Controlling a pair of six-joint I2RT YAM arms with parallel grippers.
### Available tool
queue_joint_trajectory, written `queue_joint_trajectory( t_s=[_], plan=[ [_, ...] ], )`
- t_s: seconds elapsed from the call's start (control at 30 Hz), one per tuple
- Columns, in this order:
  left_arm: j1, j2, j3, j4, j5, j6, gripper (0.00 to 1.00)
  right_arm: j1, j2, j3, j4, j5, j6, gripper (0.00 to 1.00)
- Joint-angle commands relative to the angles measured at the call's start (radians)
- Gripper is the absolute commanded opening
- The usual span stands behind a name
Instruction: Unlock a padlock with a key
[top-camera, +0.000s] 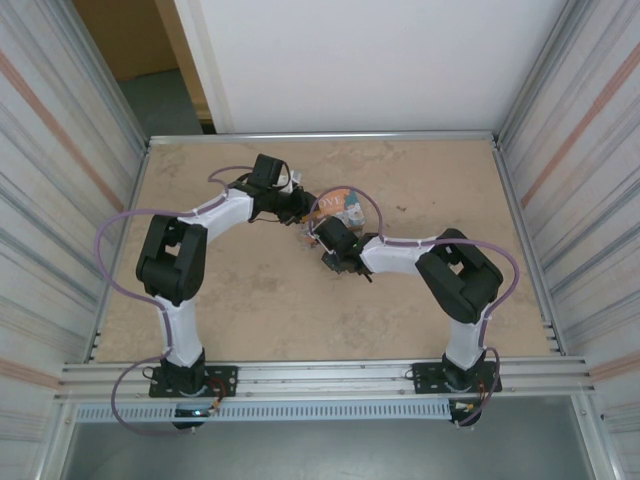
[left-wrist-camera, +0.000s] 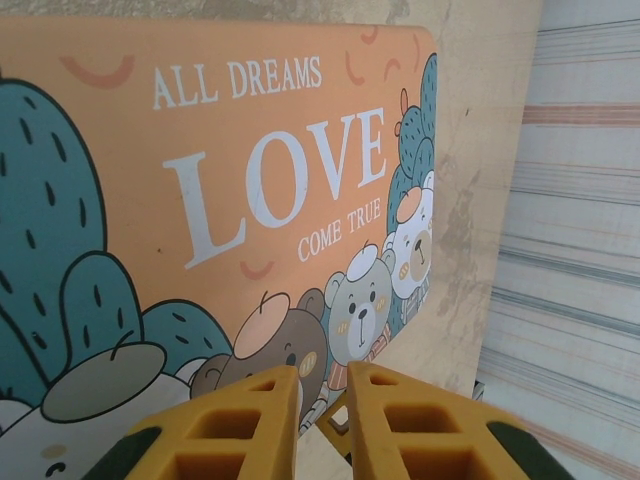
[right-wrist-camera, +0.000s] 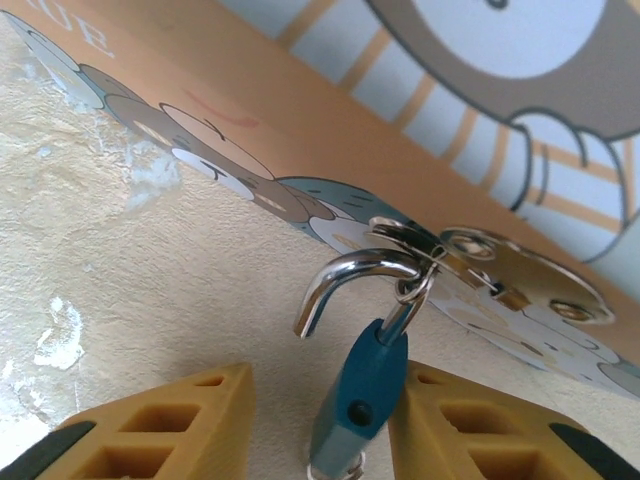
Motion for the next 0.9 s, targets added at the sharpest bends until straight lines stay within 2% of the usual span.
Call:
queue_joint_trajectory(
  t_s=[0.0, 0.23, 0.37, 0.87],
  plan=[
    [0.011, -0.005, -0.02, 0.009, 0.012, -0.001, 0.19, -0.014, 0.007, -0.007, 0.031, 0.004, 0.008, 0.3],
    [0.014, -0.021, -0.051, 0.003, 0.001, 0.007, 0.19, -0.05, -0.045, -0.052, 0.061, -0.094, 0.051, 0.08],
    [0.013, -0.025, -0.066, 0.002, -0.007, 0.011, 0.19, -0.079, -0.071, -0.088, 0.087, -0.181, 0.076, 0.0],
    [-0.021, -0.057, -0.148, 0.015, -0.026, -0.002, 0.18, -0.197, -0.131, -0.195, 0.234, -0.465, 0.222, 0.0]
  ],
)
